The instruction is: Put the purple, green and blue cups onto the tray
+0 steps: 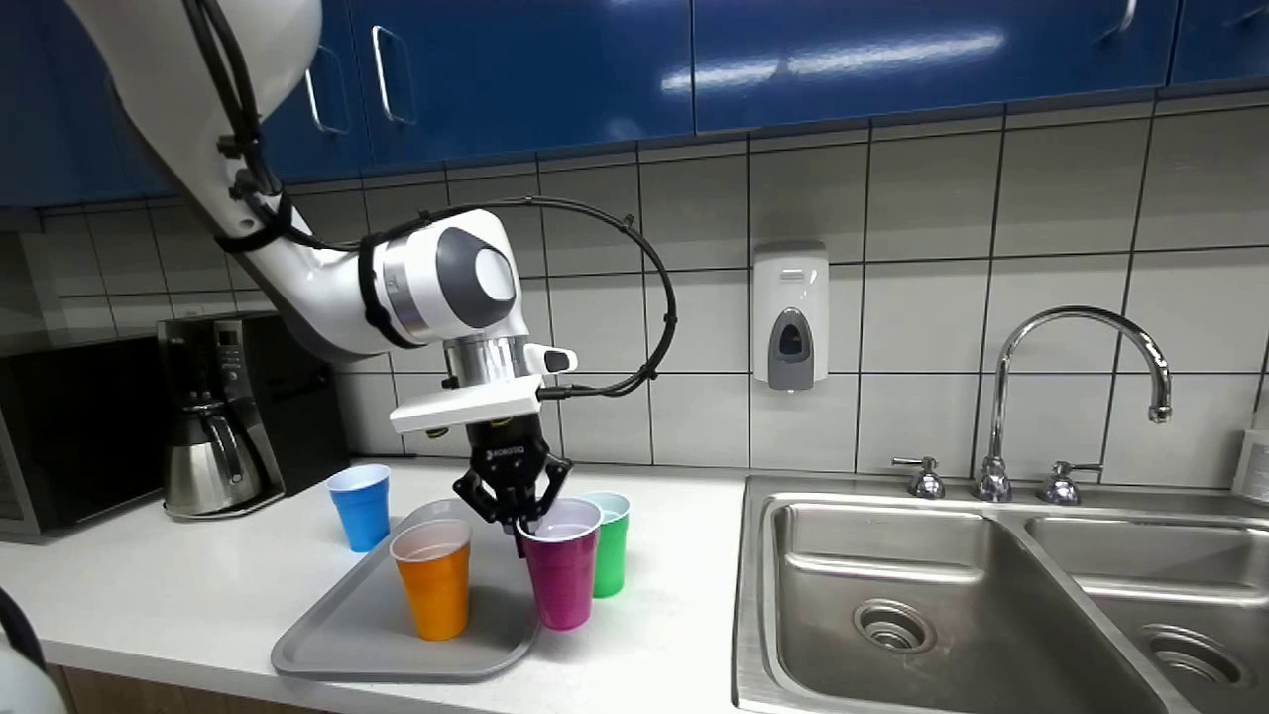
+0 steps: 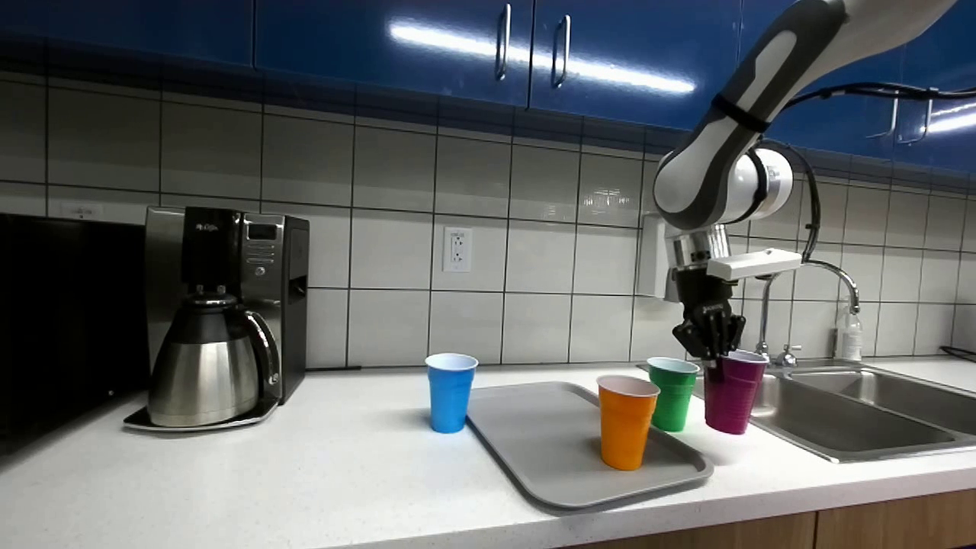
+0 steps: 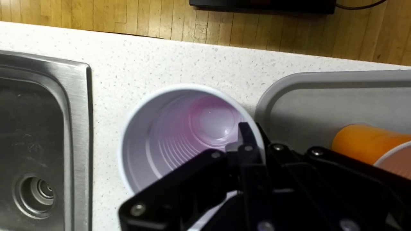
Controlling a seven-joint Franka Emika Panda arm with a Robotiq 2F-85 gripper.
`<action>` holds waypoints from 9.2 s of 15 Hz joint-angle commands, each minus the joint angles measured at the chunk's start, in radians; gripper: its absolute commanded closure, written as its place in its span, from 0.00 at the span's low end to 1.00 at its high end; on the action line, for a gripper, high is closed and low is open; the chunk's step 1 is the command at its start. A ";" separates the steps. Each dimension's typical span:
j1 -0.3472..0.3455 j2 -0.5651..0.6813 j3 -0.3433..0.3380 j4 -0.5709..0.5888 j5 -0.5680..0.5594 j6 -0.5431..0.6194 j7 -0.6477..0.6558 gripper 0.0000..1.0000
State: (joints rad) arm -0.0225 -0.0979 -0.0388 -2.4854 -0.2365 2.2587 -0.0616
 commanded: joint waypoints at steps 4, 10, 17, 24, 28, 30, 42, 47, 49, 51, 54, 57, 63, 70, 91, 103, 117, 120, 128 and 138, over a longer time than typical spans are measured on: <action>0.017 -0.053 0.038 -0.011 -0.015 -0.048 0.032 0.99; 0.042 -0.024 0.060 0.013 -0.002 -0.041 0.046 0.99; 0.061 0.020 0.081 0.062 0.002 -0.034 0.079 0.99; 0.072 0.122 0.082 0.151 -0.001 -0.030 0.103 0.99; 0.084 0.186 0.083 0.216 0.000 -0.031 0.108 0.99; 0.093 0.209 0.085 0.245 -0.006 -0.035 0.112 0.99; 0.165 0.337 0.092 0.364 -0.009 -0.056 0.203 0.99; 0.174 0.382 0.085 0.397 -0.001 -0.053 0.246 0.99; 0.176 0.390 0.081 0.400 -0.005 -0.053 0.268 0.99; 0.178 0.395 0.079 0.404 -0.004 -0.062 0.283 0.73; 0.179 0.401 0.078 0.408 -0.002 -0.078 0.300 0.58; 0.177 0.387 0.079 0.404 -0.001 -0.089 0.300 0.34; 0.170 0.345 0.082 0.403 0.003 -0.116 0.282 0.00; 0.155 0.311 0.072 0.414 0.002 -0.124 0.278 0.00; 0.031 0.413 -0.016 0.532 0.131 -0.065 0.271 0.00; 0.009 0.476 -0.044 0.542 0.184 0.011 0.282 0.00; 0.019 0.475 -0.055 0.505 0.167 0.046 0.287 0.95; 0.029 0.471 -0.063 0.500 0.140 0.046 0.303 1.00; 0.050 0.430 -0.057 0.515 0.107 -0.005 0.288 0.99; 0.088 0.401 -0.025 0.573 0.072 -0.026 0.277 0.99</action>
State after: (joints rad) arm 0.0618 0.3023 -0.0808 -1.9532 -0.1481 2.2791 0.2164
